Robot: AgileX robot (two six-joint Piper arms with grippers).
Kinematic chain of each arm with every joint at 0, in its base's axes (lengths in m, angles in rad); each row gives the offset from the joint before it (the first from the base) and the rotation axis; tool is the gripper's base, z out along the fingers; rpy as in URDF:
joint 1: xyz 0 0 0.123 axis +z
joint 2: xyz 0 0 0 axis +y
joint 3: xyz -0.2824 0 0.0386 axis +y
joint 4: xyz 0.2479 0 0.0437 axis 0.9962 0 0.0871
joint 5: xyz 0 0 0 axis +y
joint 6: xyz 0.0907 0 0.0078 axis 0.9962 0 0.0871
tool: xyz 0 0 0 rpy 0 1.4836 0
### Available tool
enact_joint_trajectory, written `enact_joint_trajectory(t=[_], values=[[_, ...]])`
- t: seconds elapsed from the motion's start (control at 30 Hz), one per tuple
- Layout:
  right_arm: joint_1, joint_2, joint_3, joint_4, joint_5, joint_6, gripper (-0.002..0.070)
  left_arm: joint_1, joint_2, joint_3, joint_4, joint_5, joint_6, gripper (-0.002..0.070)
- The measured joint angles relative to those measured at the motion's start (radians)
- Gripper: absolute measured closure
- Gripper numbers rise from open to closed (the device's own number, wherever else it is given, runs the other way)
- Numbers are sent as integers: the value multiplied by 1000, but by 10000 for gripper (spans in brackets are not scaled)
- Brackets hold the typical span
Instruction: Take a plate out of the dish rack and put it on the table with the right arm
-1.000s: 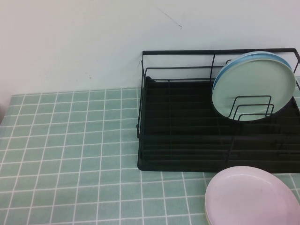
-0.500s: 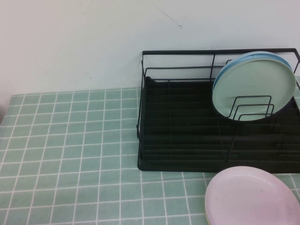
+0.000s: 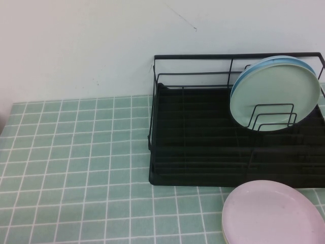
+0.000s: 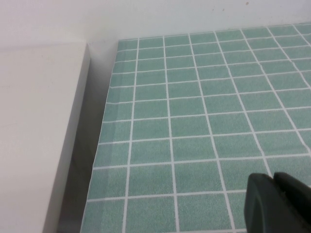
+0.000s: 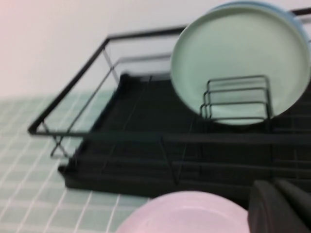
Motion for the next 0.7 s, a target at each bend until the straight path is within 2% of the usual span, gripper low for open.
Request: enact_joint_trajectory(t=[0.3, 0.7], values=[[0, 412, -252, -2, 155, -146, 678, 0, 0, 0, 0, 0, 0, 678], [0, 738, -466, -4, 233, -178, 678, 0, 0, 0, 0, 0, 2, 678]])
